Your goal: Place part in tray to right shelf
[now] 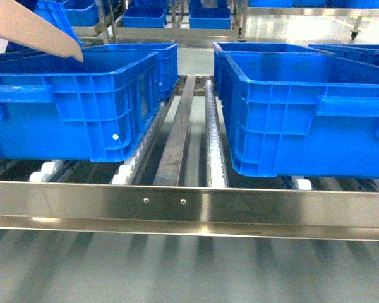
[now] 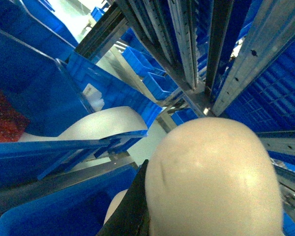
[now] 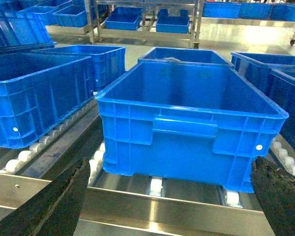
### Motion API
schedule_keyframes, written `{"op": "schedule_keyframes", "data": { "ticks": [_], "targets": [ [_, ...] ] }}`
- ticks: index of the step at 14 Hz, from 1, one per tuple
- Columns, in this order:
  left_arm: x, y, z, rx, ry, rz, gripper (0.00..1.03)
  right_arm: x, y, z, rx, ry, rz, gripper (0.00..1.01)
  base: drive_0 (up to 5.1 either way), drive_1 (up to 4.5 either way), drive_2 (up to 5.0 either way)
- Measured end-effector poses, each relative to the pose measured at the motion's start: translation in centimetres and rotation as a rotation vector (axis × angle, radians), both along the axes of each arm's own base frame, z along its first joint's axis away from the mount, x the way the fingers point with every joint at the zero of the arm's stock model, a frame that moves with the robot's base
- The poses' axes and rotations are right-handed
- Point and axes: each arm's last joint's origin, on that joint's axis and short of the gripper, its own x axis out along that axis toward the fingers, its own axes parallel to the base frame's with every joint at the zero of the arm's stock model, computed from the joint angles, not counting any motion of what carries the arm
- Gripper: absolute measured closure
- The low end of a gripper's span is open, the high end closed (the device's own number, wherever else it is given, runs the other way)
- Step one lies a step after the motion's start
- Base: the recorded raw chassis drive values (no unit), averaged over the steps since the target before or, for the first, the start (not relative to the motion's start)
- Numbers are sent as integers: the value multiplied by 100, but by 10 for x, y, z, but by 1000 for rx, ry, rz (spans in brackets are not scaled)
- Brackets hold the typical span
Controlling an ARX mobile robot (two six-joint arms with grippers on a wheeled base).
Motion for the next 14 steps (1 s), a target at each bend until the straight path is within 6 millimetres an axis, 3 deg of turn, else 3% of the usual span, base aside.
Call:
{"op": "schedule_keyframes", "data": {
  "ticks": [4,6,8,10,11,12,14],
  "targets": [
    [-1,1,2,49,12,6,87,0,0,0,0,0,0,3,0,0,0],
    [-11,0,0,41,-49,-100,87,0,0,0,0,0,0,3,0,0,0],
    [-66,-2,8,-20,-210,-315,87,0,0,0,0,0,0,3,0,0,0],
    [-152,-10,15,-36,-391,-478,87,0,0,0,0,0,0,3,0,0,0],
    [-178,-17,12,-41,-247,-533,87,-1,0,0,6,-17,-34,7,0,0,0],
    [-191,-25,3,128,-46,-560,87,-5,-4,0,11,-37,-101,20,0,0,0],
    [-204,-38,-65,450,321,-574,87,-16,-16,-14,8,-25,-142,46,0,0,0]
  ]
}}
